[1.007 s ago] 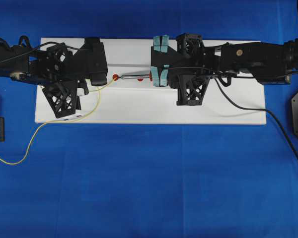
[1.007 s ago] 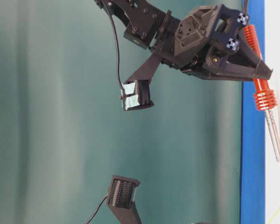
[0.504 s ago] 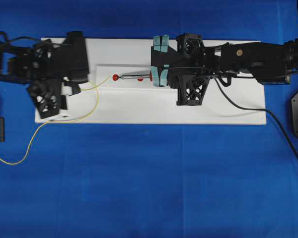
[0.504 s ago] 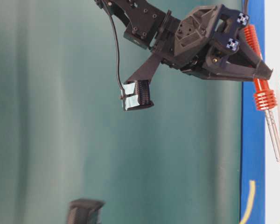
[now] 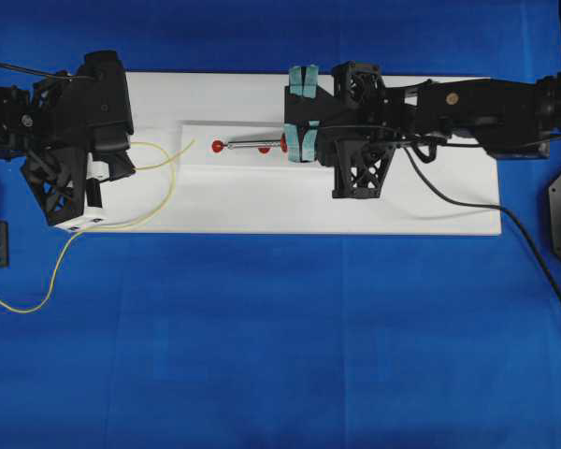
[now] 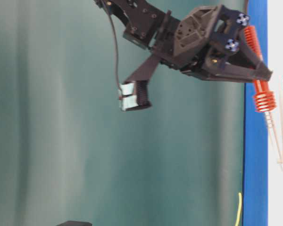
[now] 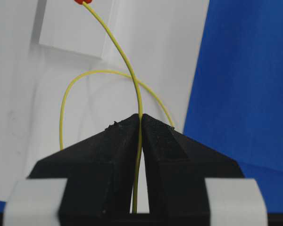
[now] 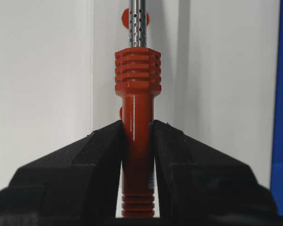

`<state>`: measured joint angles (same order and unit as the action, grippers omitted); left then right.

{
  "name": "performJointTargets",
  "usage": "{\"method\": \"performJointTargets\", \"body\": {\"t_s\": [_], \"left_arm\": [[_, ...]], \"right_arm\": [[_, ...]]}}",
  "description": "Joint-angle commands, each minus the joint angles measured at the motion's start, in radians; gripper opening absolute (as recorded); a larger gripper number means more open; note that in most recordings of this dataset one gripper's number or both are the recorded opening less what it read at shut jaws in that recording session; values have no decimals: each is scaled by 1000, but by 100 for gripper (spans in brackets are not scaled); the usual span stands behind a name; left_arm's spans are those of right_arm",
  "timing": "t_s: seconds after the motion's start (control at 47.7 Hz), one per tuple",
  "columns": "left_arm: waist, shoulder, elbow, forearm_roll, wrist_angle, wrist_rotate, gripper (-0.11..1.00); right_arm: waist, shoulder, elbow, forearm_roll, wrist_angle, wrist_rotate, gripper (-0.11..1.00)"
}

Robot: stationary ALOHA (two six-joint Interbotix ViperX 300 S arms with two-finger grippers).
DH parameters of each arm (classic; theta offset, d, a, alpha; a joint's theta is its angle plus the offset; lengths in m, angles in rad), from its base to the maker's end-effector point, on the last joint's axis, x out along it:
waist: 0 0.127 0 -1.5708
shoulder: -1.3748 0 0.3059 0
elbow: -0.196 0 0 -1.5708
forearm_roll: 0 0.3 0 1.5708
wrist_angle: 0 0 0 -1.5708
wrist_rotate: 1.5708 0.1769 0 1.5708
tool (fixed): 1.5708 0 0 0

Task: Touch the tip of the soldering iron to the tip of the solder at the mark.

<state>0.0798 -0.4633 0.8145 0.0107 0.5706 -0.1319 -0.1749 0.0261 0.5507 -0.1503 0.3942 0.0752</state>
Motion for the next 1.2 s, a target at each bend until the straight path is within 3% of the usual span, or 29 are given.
{"method": "performJointTargets", "body": {"t_s": [0.0,0.399,0.797,1.175], "left_arm": [[-2,-9,-12,0,-6,0,2],[-2,-8,-14,0,-6,-2,2],[-2,86,-98,0,-31,0,2],[0,301,-250,0,-35,11,2]], "right_arm": [[2,-81,2,-2,0,2,7],[-6,-344,196,-6,-12,23,7],[-8,-359,215,-9,-8,35,7],[-18,-360,221,-18,12,35,7]]}}
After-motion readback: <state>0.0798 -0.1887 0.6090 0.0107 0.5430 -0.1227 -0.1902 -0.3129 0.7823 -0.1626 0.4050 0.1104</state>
